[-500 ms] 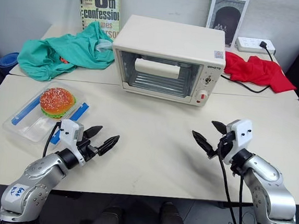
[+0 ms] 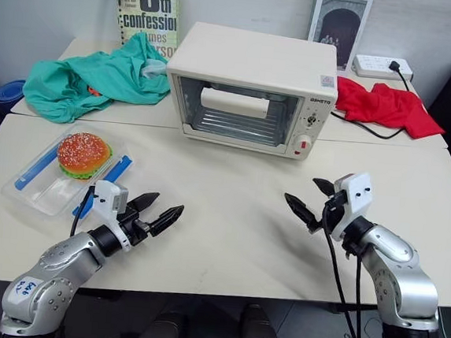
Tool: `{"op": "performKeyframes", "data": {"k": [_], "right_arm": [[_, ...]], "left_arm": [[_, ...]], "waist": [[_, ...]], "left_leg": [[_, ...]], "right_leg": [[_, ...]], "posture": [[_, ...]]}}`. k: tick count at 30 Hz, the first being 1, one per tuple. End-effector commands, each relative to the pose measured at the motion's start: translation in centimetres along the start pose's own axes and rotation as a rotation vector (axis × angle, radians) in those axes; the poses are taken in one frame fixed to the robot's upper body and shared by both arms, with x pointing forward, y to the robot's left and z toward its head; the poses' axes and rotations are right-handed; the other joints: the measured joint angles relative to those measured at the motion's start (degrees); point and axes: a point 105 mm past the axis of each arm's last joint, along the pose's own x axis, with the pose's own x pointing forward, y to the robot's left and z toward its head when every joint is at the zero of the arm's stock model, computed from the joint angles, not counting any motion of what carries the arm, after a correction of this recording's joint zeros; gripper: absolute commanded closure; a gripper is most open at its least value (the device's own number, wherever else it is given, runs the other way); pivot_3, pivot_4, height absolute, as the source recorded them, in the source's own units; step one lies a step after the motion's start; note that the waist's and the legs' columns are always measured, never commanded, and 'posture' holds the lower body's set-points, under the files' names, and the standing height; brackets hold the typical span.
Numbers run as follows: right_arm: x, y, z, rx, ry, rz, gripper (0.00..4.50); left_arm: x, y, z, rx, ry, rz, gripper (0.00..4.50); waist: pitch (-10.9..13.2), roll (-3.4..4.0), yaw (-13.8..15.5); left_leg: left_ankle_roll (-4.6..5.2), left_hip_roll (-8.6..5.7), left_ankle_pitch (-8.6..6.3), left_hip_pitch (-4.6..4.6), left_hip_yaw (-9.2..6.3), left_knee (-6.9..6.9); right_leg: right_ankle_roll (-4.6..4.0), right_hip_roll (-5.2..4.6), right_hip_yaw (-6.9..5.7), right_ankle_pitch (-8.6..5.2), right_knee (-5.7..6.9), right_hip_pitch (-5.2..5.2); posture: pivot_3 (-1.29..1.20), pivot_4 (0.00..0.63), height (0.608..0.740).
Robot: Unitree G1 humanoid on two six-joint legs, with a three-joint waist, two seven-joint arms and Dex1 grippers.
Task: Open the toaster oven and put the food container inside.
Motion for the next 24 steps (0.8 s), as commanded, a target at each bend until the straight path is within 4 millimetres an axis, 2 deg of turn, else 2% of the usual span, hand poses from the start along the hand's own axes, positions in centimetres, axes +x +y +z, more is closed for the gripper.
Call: {"op": "performKeyframes", "data": {"k": [1,6,10,13,18,21,24], "right_arm": [[1.1,1.4,2.7,0.018,-0.081,0.086,0.04],[3.2,1.9,5.3,0.001,-0.127,0.150,0.04],[5.6,1.9,7.2,-0.006,-0.169,0.180,0.04],[7.5,2.5,7.6,-0.054,-0.160,0.241,0.04],[9.6,2.1,8.8,-0.070,-0.181,0.268,0.04],[10.1,2.1,9.5,-0.075,-0.201,0.285,0.04],[10.4,2.8,10.0,-0.092,-0.221,0.328,0.04]], "left_arm": [[-0.3,-3.1,3.1,0.117,-0.044,-0.218,0.00],[-1.3,-4.3,5.7,0.189,-0.008,-0.409,0.00],[-1.9,-3.6,10.2,0.213,-0.086,-0.460,0.00],[-1.4,-2.4,12.9,0.212,-0.119,-0.431,0.00],[-1.2,-1.9,13.2,0.233,-0.077,-0.421,0.00],[-1.2,-2.0,13.1,0.245,-0.074,-0.424,0.00],[-1.2,-2.1,13.3,0.247,-0.083,-0.418,0.00]], "waist": [[0.0,0.01,-0.1],[0.0,0.03,-0.1],[0.0,0.00,-0.2],[0.1,0.02,-0.3],[0.1,0.02,-1.2],[0.1,0.03,-1.4],[0.1,0.03,-1.4]], "left_leg": [[0.00,0.01,0.00,0.02,-0.01,0.00],[-0.01,0.01,-0.01,0.01,-0.01,-0.02],[0.00,0.03,-0.01,-0.05,-0.03,-0.07],[0.00,0.03,-0.01,-0.03,-0.03,-0.07],[0.00,0.02,-0.01,-0.06,-0.01,-0.30],[-0.08,0.02,0.03,-0.62,-0.02,-0.29],[-0.23,0.05,0.11,-0.82,-0.01,-0.40]], "right_leg": [[-0.02,0.01,0.00,-0.01,0.03,0.00],[-0.05,0.00,-0.02,-0.03,0.00,-0.01],[-0.06,0.00,-0.07,-0.03,-0.04,-0.07],[-0.06,0.00,-0.08,-0.03,-0.02,-0.07],[-0.05,-0.08,-0.10,-0.03,-0.09,-0.14],[-0.01,-0.14,-0.14,-0.01,0.11,-0.72],[-0.01,-0.14,-0.14,-0.01,0.19,-1.03]], "posture": [[0.00,0.150,0.740],[0.00,0.150,0.740],[0.00,0.150,0.740],[0.00,0.150,0.740],[0.00,0.150,0.740],[0.00,0.150,0.740],[0.00,0.150,0.740]]}}
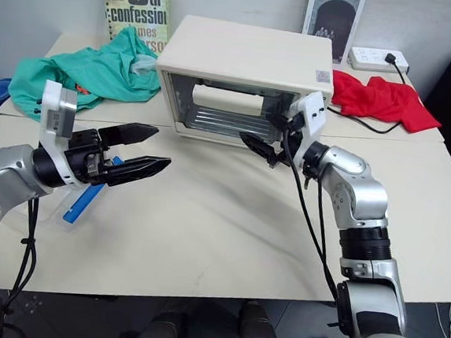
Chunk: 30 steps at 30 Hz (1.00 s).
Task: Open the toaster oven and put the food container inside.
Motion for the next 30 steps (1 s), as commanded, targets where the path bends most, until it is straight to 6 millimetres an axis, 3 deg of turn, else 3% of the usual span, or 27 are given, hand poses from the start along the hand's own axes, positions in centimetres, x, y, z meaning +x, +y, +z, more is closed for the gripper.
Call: {"op": "performKeyframes", "data": {"k": [1,11,16,24,30], "right_arm": [[0.4,1.0,1.8,-0.045,-0.066,0.063,0.04],[-0.1,5.1,2.4,-0.029,-0.121,0.202,0.04],[-0.8,6.8,1.2,-0.009,-0.107,0.232,0.04],[-1.7,8.4,-1.2,0.033,-0.065,0.237,0.00],[-1.9,8.9,-2.3,0.056,-0.049,0.226,0.00]], "left_arm": [[-0.1,-0.3,0.8,0.044,-0.018,0.004,0.00],[0.3,1.2,0.9,0.069,-0.010,0.046,0.00],[1.5,3.6,1.8,0.115,-0.035,0.110,0.00],[4.8,6.9,4.1,0.247,-0.033,0.151,2.42],[7.2,7.8,4.2,0.306,-0.001,0.120,4.39]], "waist": [[0.0,0.00,0.0],[0.0,0.00,0.0],[0.0,0.00,0.0],[0.0,0.00,-0.1],[0.0,0.00,-0.7]], "left_leg": [[-0.03,0.01,0.02,0.00,0.00,-0.08],[-0.27,-0.02,0.16,0.05,-0.03,-0.07],[-0.28,-0.02,0.18,0.10,-0.02,-0.09],[-0.30,-0.02,0.19,0.11,0.00,-0.13],[-0.29,-0.03,0.22,0.18,0.04,-0.13]], "right_leg": [[-0.01,0.00,-0.02,0.00,-0.02,-0.01],[-0.01,0.00,-0.02,0.00,-0.05,-0.01],[-0.02,0.02,-0.01,-0.01,-0.02,-0.01],[-0.02,0.05,-0.01,-0.01,0.16,-0.01],[-0.02,0.07,0.03,-0.01,0.19,-0.01]], "posture": [[0.00,0.150,0.740],[0.00,0.150,0.740],[0.00,0.150,0.740],[0.00,0.150,0.740],[0.00,0.150,0.740]]}}
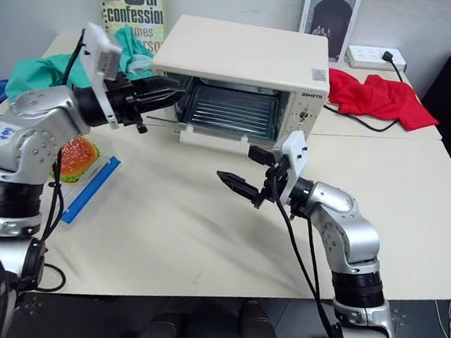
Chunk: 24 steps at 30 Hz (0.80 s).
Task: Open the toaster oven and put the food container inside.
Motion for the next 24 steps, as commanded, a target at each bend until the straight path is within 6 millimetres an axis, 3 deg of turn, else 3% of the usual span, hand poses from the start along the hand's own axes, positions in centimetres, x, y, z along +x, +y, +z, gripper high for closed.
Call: {"op": "performKeyframes", "data": {"k": [1,8,14,18,21,24], "right_arm": [[0.6,1.5,0.6,-0.020,-0.036,0.056,0.00],[0.0,1.3,0.9,-0.032,-0.045,0.011,0.00],[-4.1,1.2,-0.1,-0.058,0.052,-0.094,0.00],[-7.9,3.2,-1.0,-0.030,0.166,-0.070,0.00],[-9.2,4.5,-0.7,-0.001,0.197,-0.024,0.00],[-10.2,5.5,0.3,0.018,0.198,0.013,0.00]], "left_arm": [[0.9,0.2,0.7,0.073,0.003,-0.017,4.45],[1.0,-1.2,-2.7,0.145,0.162,-0.126,4.45],[0.4,-2.2,-4.4,0.168,0.239,-0.188,4.45],[-0.1,-3.2,-5.3,0.168,0.269,-0.231,4.45],[-0.2,-4.0,-6.0,0.160,0.285,-0.253,4.45],[0.4,-6.1,-8.2,0.121,0.312,-0.305,4.45]], "waist": [[0.0,0.00,-0.3],[0.0,0.00,-0.7],[0.0,0.01,0.2],[0.0,0.00,1.1],[0.0,-0.01,1.6],[0.0,0.00,1.9]], "left_leg": [[0.01,0.00,0.01,0.00,-0.01,0.00],[0.02,0.00,0.03,-0.01,-0.04,0.00],[0.03,-0.04,0.03,-0.06,-0.06,0.03],[0.04,-0.06,0.02,-0.08,-0.07,0.07],[0.09,-0.06,0.00,-0.08,-0.07,0.15],[0.15,-0.06,-0.01,0.04,-0.04,0.33]], "right_leg": [[0.00,0.01,0.00,0.00,0.00,0.00],[0.00,0.00,0.00,0.00,0.10,0.00],[0.00,-0.06,-0.01,0.00,0.09,0.01],[0.00,-0.05,-0.01,0.00,0.02,0.02],[0.01,-0.03,0.00,0.00,-0.08,0.07],[0.02,0.00,0.05,0.00,0.04,0.17]], "posture": [[0.00,0.150,0.740],[0.00,0.150,0.740],[0.00,0.150,0.740],[0.00,0.150,0.740],[0.00,0.150,0.740],[0.00,0.150,0.740]]}}
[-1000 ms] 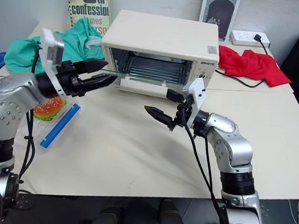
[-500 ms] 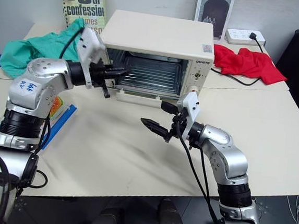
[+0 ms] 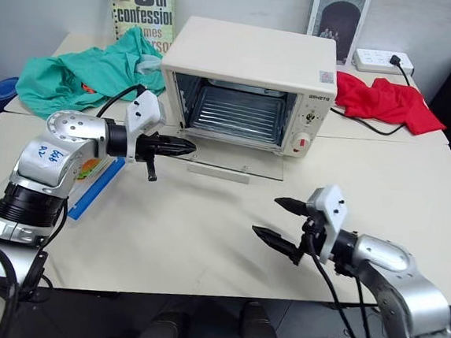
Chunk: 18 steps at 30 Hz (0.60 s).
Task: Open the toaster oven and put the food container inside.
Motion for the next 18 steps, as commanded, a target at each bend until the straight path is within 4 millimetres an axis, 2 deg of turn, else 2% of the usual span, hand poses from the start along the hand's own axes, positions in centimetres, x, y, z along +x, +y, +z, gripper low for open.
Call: {"op": "performKeyframes", "data": {"k": [1,7,11,15,18], "right_arm": [[-1.1,1.2,2.2,-0.035,-0.047,0.048,0.00],[-1.3,1.0,4.0,-0.059,-0.085,0.048,0.00],[-1.3,1.1,5.1,-0.074,-0.098,0.074,0.00],[-1.2,0.9,5.8,-0.093,-0.097,0.104,0.00],[-0.9,0.7,6.2,-0.105,-0.094,0.134,0.00]], "left_arm": [[1.6,-1.8,-1.0,-0.001,0.017,-0.048,4.45],[3.2,-1.6,-2.1,-0.004,0.054,-0.016,4.45],[3.4,-1.1,-2.6,0.005,0.078,0.029,4.45],[2.0,-1.4,-2.4,-0.021,0.067,0.066,4.45],[-0.3,-2.2,-1.6,-0.068,0.032,0.094,4.45]], "waist": [[0.0,0.00,0.2],[0.0,-0.03,0.4],[0.0,-0.03,0.5],[0.0,-0.03,0.4],[0.0,-0.03,0.2]], "left_leg": [[0.02,0.01,0.00,0.08,-0.03,0.02],[0.07,0.00,0.00,0.05,-0.15,0.27],[0.13,0.01,-0.04,0.02,-0.16,0.27],[0.18,0.01,-0.07,0.01,-0.15,0.27],[0.27,0.04,-0.12,0.02,-0.12,0.27]], "right_leg": [[0.00,0.05,0.00,0.00,-0.01,0.11],[0.07,0.11,0.01,0.05,-0.02,0.27],[0.07,0.10,0.00,0.05,-0.06,0.26],[0.07,0.08,0.00,0.05,-0.08,0.25],[0.06,0.08,0.01,0.04,-0.02,0.21]], "posture": [[0.00,0.150,0.740],[0.00,0.150,0.740],[0.00,0.150,0.740],[0.00,0.150,0.740],[0.00,0.150,0.740]]}}
